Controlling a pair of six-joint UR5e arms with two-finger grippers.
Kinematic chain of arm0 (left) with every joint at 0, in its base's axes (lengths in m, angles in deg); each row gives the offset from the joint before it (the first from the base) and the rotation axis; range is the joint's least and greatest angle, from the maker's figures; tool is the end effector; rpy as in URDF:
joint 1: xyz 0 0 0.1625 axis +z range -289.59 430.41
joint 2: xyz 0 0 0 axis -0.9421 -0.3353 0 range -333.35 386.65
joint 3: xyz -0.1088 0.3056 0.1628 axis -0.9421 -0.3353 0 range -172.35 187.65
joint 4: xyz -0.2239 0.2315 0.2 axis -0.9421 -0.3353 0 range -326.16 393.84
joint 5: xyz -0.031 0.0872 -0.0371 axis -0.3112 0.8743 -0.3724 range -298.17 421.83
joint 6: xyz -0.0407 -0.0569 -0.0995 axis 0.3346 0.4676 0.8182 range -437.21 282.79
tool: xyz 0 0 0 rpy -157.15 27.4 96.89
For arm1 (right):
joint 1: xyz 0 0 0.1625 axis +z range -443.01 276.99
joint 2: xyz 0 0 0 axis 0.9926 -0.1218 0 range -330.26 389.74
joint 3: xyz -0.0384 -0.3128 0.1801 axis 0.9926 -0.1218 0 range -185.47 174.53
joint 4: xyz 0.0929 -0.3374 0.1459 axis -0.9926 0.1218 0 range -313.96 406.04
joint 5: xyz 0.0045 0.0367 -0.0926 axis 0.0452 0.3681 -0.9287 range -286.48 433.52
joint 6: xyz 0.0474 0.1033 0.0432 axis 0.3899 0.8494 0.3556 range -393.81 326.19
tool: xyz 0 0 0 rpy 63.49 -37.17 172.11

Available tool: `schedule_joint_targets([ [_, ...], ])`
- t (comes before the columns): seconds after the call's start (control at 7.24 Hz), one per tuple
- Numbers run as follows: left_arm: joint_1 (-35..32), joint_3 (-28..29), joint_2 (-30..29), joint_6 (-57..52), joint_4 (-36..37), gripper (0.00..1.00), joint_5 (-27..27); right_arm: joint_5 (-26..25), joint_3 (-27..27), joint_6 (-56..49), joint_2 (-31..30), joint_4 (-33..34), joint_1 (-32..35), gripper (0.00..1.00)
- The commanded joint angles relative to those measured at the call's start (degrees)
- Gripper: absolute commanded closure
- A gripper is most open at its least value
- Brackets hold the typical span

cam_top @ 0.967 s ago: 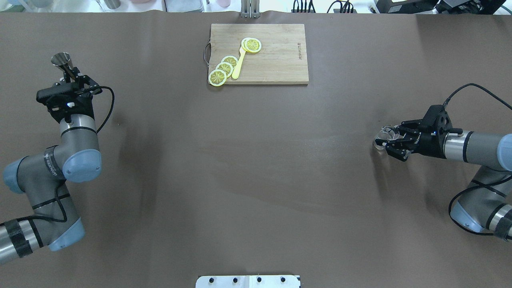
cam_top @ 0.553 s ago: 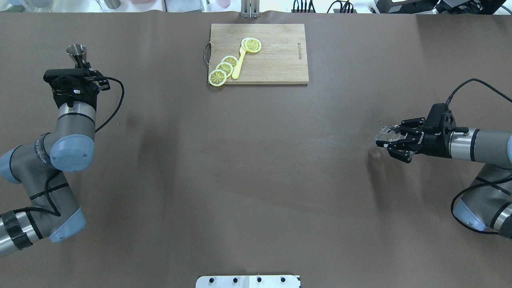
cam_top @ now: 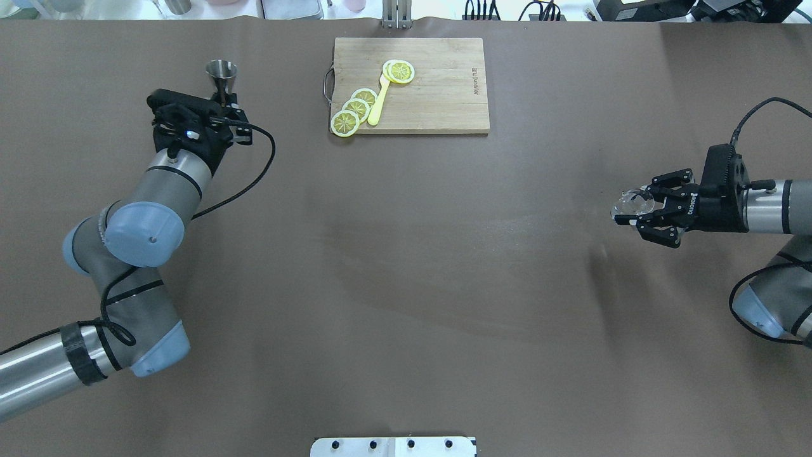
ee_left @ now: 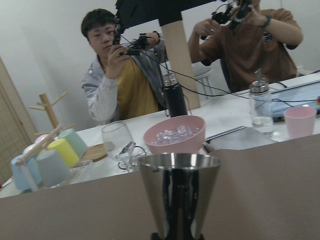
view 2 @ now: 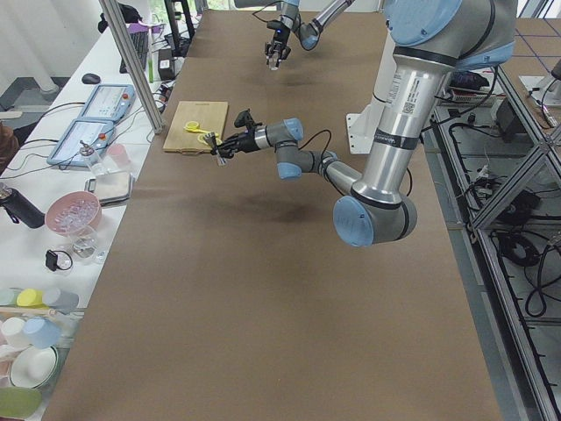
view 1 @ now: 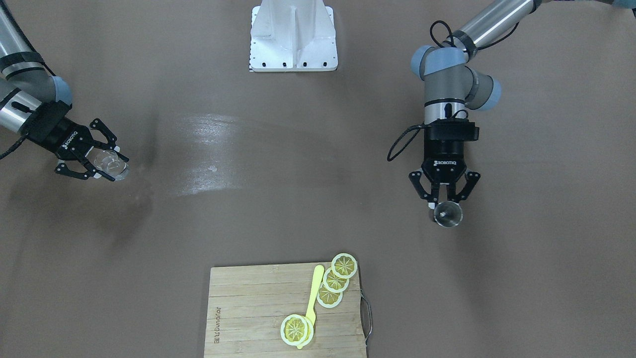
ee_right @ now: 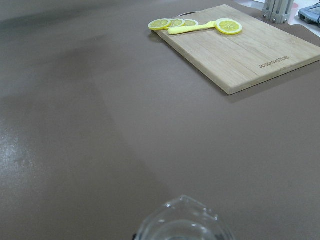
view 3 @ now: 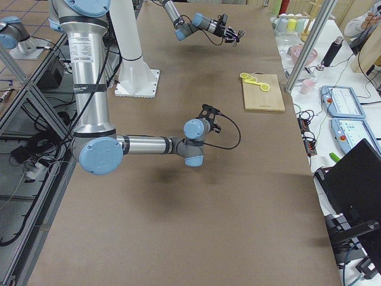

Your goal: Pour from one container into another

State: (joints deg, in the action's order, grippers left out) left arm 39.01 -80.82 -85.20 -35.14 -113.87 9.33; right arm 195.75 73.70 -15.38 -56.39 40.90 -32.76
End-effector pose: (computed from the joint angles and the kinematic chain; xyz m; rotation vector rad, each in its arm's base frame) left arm 0.3895 -0.4807 0.2986 1.2482 0.6526 -0.2058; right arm -0.2561 -0.4149 0.4712 1.1101 -1.1376 -0.7233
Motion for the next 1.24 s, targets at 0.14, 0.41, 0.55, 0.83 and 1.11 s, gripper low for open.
schedule_joint_targets([
  [0.14, 6.5, 2.5, -2.7, -8.3, -12.2, 1.0, -8.1, 4.8, -1.6, -3.7, 2.6, 0.9, 4.5, 1.0],
  [0.41, 8.1, 2.1, -6.7, -8.3, -12.3, 1.0, -14.0, 5.1, -1.7, -3.8, 3.8, 1.7, 5.3, 1.0],
  [0.55, 8.2, 2.1, -6.5, -8.3, -13.3, 1.0, -17.4, 5.1, -1.7, -3.8, 3.7, 1.6, 5.7, 1.0],
  [0.83, 8.1, 2.5, -5.7, -11.3, -16.8, 1.0, -21.8, 5.3, -1.7, -3.8, 3.7, 1.7, 6.4, 1.0],
  [1.11, 8.0, 2.7, -5.5, -12.4, -18.1, 1.0, -25.8, 6.1, -1.3, -4.9, 4.3, 2.5, 7.5, 1.0],
])
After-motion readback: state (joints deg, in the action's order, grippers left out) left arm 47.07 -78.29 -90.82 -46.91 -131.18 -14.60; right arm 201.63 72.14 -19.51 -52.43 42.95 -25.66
